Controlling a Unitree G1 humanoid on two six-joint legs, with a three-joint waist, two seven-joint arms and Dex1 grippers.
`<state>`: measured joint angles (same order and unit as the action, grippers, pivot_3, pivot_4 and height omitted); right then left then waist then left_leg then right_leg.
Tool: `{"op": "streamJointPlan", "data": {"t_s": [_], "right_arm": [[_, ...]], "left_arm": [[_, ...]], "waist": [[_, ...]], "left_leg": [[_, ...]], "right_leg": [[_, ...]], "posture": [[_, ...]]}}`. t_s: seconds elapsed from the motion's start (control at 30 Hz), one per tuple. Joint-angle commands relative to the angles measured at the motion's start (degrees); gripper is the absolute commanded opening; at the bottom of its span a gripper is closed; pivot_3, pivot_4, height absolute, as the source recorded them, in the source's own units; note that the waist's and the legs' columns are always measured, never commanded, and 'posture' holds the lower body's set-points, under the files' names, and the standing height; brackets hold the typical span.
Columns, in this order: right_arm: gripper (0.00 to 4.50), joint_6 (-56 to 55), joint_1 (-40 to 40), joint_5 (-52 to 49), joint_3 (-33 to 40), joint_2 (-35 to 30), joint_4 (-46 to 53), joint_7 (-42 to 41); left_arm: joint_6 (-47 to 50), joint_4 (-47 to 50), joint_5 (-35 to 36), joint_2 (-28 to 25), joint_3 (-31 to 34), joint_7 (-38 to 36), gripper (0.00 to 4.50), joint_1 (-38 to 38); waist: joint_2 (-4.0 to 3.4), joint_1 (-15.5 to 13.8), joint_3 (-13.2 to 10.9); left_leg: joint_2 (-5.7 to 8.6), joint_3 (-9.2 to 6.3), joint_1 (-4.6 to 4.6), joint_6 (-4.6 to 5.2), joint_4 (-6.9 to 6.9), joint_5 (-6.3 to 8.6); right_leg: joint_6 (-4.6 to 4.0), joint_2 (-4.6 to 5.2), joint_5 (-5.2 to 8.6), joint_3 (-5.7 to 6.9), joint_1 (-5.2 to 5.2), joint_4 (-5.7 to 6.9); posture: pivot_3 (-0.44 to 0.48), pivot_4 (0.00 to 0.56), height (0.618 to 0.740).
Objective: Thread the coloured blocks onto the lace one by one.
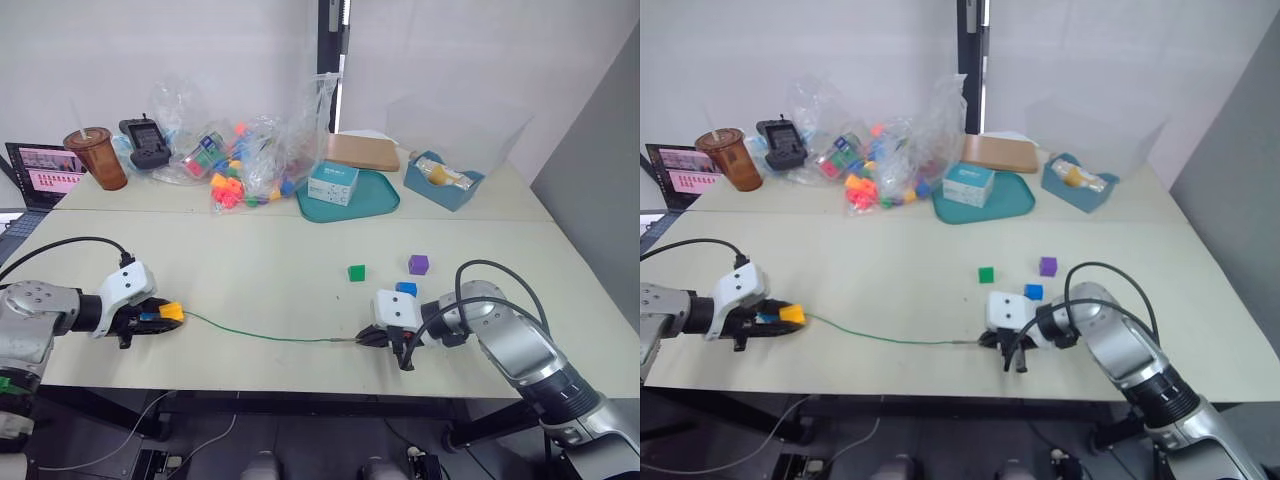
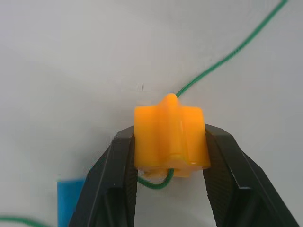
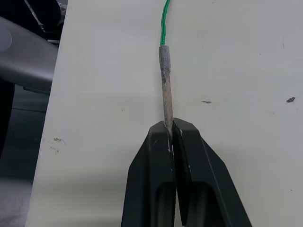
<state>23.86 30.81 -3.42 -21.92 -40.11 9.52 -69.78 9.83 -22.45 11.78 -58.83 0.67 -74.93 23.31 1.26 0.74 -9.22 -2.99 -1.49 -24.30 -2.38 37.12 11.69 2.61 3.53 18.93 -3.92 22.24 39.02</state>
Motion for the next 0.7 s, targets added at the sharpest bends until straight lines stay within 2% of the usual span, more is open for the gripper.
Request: {"op": "streamJointPlan", "data": {"t_s": [0.03, 0.07, 0.2, 0.33, 0.47, 0.57, 0.7], "right_arm": [[0.00, -0.5, 1.3, -0.1, 0.2, 0.3, 0.3, -0.1], [0.00, -0.4, 1.6, 0.0, 0.1, 0.6, 0.3, 0.0], [0.00, 0.1, 1.8, 0.1, -0.4, 1.3, 0.6, 0.2], [0.00, 0.6, 1.5, 0.4, -0.7, 1.6, 1.2, 0.3], [0.00, 0.7, 1.5, 0.7, -1.2, 1.3, 1.3, 0.3], [0.00, 0.7, 1.4, 1.1, -1.8, 1.4, 1.5, 0.6], [0.00, 1.0, 1.7, 1.3, -2.4, 1.8, 1.8, 0.6]], "left_arm": [[3.1, 5.4, 1.8, -0.8, 2.2, 0.3, 3.01, 0.1], [4.4, 7.2, 2.2, -0.9, 2.1, 0.1, 3.33, 0.5], [12.1, 16.1, 5.7, -1.0, 1.0, -2.0, 3.33, 0.0], [15.5, 25.1, 7.1, 2.3, -1.4, -0.3, 3.33, -2.7], [16.8, 33.3, 7.4, 12.9, -6.7, 6.2, 3.33, -3.2], [15.1, 32.9, 4.6, 21.4, -10.9, 11.5, 3.33, -1.4], [11.9, 29.4, 2.5, 26.8, -14.0, 13.9, 3.33, -1.1]], "waist": [[0.01, 0.1, 0.0], [0.01, 0.3, 0.0], [0.01, 0.4, 0.0], [0.00, 0.3, 0.0], [0.01, -0.1, 0.0], [0.03, -0.4, 0.0], [0.03, 0.2, 0.0]], "left_leg": [[0.00, 0.00, 0.00, 0.00, 0.00, 0.00], [0.00, -0.01, 0.01, 0.00, -0.01, 0.00], [-0.01, -0.01, 0.02, 0.00, -0.04, 0.00], [-0.01, 0.01, 0.02, 0.00, -0.04, 0.00], [0.00, 0.00, 0.00, 0.00, -0.01, 0.00], [0.02, -0.02, -0.07, 0.00, 0.15, 0.00], [0.02, -0.05, -0.02, 0.00, 0.16, 0.00]], "right_leg": [[0.00, 0.00, 0.00, 0.00, 0.01, 0.01], [0.00, -0.01, 0.00, 0.00, 0.01, 0.01], [0.00, -0.03, 0.00, -0.01, 0.02, 0.03], [0.00, -0.02, 0.00, -0.03, 0.01, 0.02], [0.00, 0.00, 0.00, -0.03, -0.01, 0.02], [0.01, 0.03, -0.01, -0.02, -0.06, 0.00], [0.01, -0.02, -0.01, -0.06, -0.04, 0.05]], "posture": [[0.000, 0.150, 0.740], [0.000, 0.150, 0.740], [0.000, 0.150, 0.740], [0.000, 0.150, 0.740], [0.000, 0.150, 0.740], [0.000, 0.150, 0.740], [0.000, 0.150, 0.740]]}}
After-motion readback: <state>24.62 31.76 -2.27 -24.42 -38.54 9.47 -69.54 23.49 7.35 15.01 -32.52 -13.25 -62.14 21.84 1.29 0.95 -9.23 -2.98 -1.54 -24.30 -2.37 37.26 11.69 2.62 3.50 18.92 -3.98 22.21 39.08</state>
